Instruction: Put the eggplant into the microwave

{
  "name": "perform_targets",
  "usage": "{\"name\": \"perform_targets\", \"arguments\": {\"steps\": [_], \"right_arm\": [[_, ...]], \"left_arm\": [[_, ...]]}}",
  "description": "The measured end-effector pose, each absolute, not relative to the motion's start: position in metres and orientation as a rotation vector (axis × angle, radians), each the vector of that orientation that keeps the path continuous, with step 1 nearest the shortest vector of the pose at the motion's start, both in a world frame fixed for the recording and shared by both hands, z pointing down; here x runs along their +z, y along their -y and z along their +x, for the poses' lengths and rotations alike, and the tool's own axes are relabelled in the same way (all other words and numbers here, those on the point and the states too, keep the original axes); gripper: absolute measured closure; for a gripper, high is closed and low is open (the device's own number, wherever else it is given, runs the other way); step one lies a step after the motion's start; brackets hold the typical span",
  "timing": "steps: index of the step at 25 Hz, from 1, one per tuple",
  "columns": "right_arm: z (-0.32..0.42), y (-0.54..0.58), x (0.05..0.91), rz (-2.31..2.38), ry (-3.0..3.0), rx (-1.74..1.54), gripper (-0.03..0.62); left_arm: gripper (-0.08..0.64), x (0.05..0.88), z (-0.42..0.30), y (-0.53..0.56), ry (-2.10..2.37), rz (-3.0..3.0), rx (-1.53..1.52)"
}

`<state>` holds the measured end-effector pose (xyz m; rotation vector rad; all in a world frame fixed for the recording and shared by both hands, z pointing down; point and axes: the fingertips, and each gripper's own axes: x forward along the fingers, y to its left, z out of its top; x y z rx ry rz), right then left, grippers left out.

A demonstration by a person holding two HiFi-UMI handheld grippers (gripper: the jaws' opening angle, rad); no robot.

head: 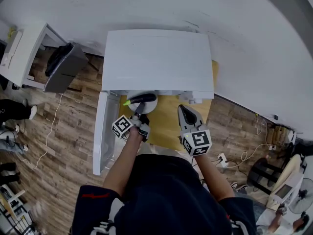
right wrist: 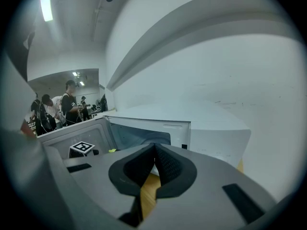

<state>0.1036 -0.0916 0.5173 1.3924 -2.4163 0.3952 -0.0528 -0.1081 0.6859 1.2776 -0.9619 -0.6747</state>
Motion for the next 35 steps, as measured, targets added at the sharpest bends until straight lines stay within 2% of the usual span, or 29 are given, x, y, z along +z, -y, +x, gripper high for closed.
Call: {"name": "perform_targets", "arguments": {"steps": [28,32,35], "right_arm": [[0.107,0.098,0.535,1.371,2.369,0.442,0.580],[0.108,0.098,0.538,1.368,2.363,0.448,0.580],[0.107,0.099,0.541,1.366,2.358,0.451,0.580]], "left_arm": [[0.530,0.699,-0.046,0.148,0.972,1.256,-0.634],[0.504,0.700,-0.044,0.152,0.970,1.255,-0.633],[0.454,0.699,-0.043,0.155,0.959,1.258,-0.642]]}}
